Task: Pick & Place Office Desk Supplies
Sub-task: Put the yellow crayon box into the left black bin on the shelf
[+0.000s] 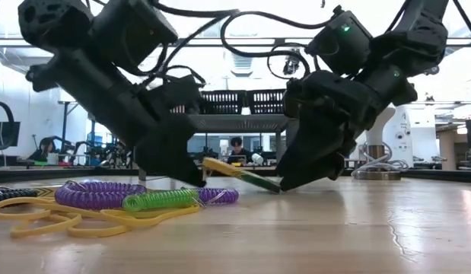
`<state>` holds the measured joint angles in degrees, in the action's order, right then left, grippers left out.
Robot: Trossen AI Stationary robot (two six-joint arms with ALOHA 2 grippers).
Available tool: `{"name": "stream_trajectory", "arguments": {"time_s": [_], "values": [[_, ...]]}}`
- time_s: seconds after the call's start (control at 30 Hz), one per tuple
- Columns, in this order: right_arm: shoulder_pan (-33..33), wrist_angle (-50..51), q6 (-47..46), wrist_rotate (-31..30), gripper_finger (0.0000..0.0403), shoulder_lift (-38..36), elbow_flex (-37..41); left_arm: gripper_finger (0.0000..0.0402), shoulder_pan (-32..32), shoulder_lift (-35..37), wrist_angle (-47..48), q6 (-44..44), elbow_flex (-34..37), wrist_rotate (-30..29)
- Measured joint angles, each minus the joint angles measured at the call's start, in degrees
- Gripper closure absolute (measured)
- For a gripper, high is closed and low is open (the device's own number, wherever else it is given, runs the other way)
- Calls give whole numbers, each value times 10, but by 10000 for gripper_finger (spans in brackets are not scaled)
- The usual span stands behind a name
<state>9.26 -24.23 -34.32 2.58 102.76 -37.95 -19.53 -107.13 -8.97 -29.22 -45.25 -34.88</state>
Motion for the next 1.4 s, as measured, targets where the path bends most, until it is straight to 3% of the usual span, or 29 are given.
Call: {"name": "stream_trajectory", "arguments": {"time_s": [0.4, 0.73, 1.2, 1.4], "values": [[33, -14, 54, -10, 177, 3, -25, 398, 1, 20, -23, 26, -2, -7], [33, -16, 93, -37, 177, 17, -45, 398, 5, 20, -135, 154, -4, 11], [39, -16, 129, -67, 177, 22, -50, 397, 14, 19, -137, 161, -5, 23], [41, -16, 129, -69, 177, 21, -49, 344, 15, 23, -124, 202, -5, 98]]}}
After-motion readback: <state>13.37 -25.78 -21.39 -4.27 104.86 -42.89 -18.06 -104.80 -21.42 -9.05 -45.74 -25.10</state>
